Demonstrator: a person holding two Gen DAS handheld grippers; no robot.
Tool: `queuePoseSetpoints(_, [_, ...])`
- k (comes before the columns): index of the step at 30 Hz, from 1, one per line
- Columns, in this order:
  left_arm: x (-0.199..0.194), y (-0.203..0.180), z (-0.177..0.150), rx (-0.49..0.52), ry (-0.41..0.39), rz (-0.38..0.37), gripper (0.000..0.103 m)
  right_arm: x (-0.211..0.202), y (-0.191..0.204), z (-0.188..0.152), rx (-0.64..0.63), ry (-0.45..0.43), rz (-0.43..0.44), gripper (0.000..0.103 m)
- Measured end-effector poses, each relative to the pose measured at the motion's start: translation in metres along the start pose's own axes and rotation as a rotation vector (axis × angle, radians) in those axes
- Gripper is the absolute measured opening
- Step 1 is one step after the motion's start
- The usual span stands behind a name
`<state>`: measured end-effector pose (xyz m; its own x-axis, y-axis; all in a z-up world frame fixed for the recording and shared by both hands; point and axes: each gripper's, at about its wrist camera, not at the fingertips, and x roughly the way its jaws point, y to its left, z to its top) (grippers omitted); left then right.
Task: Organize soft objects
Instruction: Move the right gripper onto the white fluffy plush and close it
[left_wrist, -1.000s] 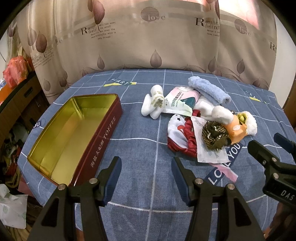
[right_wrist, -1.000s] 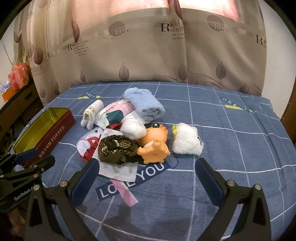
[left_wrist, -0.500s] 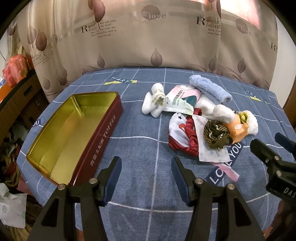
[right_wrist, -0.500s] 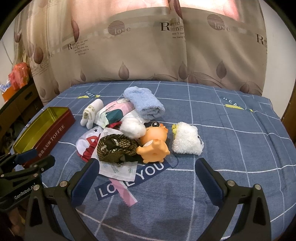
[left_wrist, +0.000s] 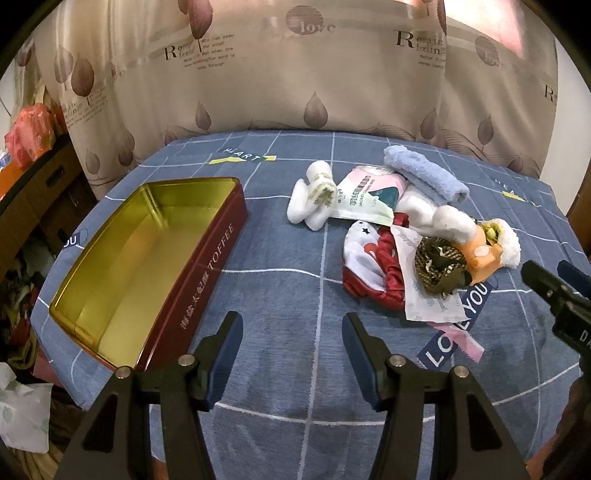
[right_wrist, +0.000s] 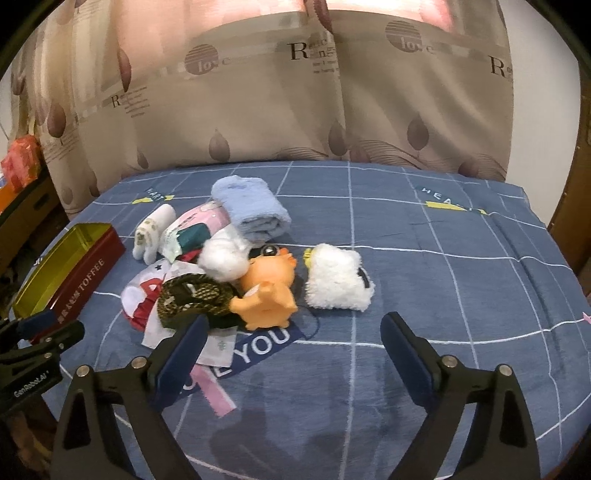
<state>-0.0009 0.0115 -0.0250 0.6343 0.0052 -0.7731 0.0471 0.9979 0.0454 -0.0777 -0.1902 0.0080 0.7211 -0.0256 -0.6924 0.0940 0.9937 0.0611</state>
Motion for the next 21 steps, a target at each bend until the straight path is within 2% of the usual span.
queuePoseSetpoints(4, [0.003,0.004,0.0,-0.005,0.005,0.002,0.057,0.001,-0.009,0.002,0.012,-0.004,-0.018,0.085])
queuePoseSetpoints(12, [0.013,0.016,0.002,-0.015,0.019,0.015,0.057,0.019,-0.037,0.006,0.057,0.023,-0.058,0.084])
queuePoseSetpoints(21, [0.018,0.022,0.005,-0.018,0.023,0.044,0.057,0.057,-0.052,0.02,0.043,0.067,-0.035,0.081])
